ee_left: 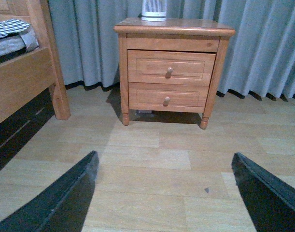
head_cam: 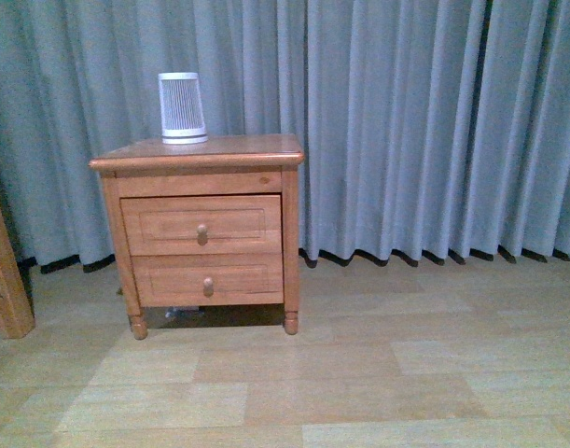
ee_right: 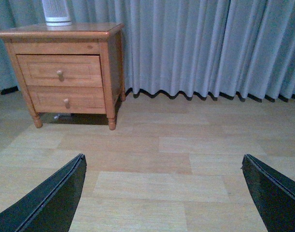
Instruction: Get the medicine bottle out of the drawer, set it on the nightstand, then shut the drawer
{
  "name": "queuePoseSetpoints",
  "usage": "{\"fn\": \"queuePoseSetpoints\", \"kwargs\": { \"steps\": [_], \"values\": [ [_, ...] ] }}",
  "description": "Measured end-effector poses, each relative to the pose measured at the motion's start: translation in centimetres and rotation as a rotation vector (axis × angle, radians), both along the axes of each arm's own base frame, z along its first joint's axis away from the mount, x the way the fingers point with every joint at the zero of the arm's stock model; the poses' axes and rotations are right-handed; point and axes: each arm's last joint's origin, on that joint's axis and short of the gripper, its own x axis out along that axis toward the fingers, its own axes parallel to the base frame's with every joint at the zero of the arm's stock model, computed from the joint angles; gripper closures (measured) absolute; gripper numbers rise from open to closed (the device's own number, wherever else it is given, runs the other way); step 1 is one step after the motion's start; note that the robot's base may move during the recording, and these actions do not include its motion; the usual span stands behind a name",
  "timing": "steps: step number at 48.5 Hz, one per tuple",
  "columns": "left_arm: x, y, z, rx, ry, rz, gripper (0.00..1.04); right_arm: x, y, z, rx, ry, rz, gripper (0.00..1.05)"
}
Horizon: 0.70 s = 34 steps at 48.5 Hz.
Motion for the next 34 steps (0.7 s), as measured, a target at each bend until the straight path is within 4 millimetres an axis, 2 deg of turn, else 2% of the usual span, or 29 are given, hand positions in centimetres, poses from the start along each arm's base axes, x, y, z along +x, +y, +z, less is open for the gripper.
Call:
{"fn": "queuePoseSetpoints", "kwargs": {
  "steps": [3, 34],
  "values": [
    [0.0, 0.0, 0.0, 0.001, 0.0, 0.0, 0.05, 0.0, 0.0, 0.0, 0.0, 0.0, 0.0, 0.07],
    [0.0, 0.0, 0.0, 0.002, 0.0, 0.0, 0.07, 0.0, 0.0, 0.0, 0.0, 0.0, 0.0, 0.07]
  ]
}}
